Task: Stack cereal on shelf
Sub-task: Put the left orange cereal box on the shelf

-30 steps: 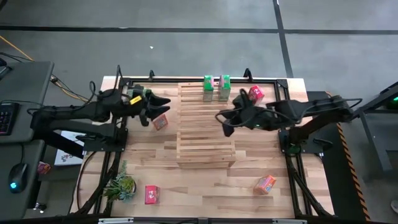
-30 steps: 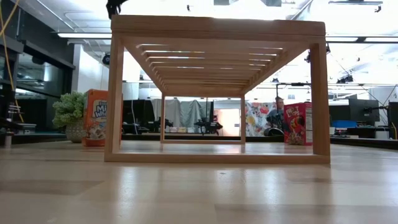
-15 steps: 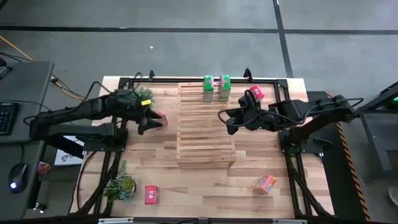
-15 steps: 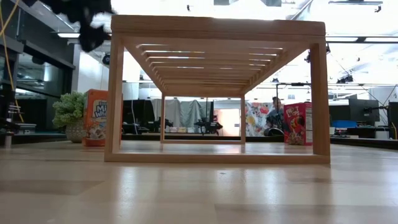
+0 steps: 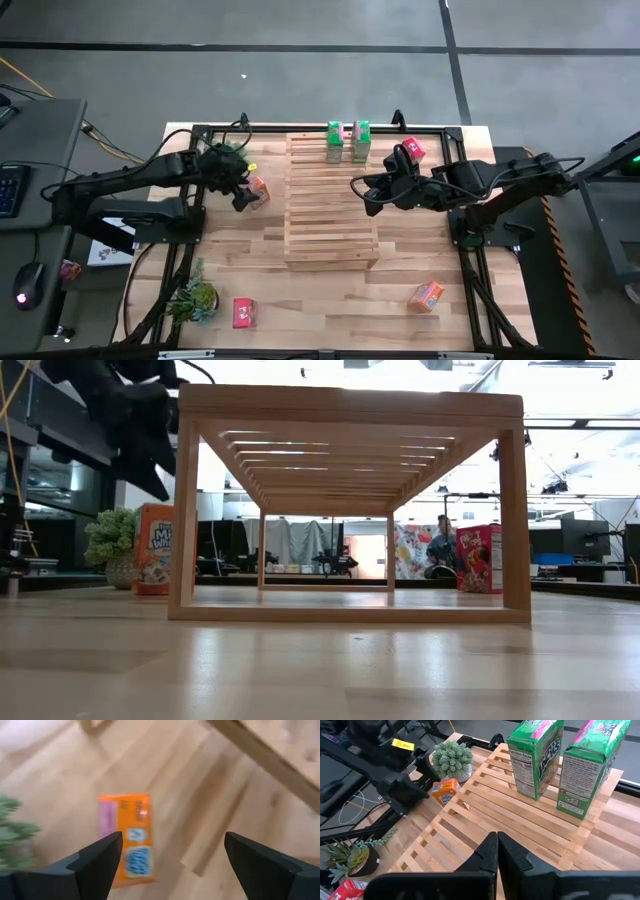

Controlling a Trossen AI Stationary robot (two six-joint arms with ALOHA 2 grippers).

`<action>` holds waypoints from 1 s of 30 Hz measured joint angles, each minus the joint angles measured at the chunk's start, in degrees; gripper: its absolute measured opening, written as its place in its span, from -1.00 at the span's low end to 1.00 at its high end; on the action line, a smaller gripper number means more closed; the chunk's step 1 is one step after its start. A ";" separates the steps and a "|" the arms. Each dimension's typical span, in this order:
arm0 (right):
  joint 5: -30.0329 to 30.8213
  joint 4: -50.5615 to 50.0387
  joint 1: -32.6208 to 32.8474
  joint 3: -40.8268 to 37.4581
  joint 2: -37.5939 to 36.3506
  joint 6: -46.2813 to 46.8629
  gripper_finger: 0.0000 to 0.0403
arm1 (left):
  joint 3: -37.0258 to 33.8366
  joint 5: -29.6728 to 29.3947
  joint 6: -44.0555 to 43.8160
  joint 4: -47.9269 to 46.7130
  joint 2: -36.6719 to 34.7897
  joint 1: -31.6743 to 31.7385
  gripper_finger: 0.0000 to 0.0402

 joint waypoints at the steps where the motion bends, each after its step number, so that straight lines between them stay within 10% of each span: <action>1: 0.08 0.00 0.00 0.00 0.00 -0.01 -1.00 | 0.11 -1.34 0.02 -0.14 0.49 0.20 0.71; 30: 0.17 -0.28 -0.13 0.00 0.02 -0.15 -1.00 | 8.55 -8.39 4.54 -10.02 22.37 0.42 0.65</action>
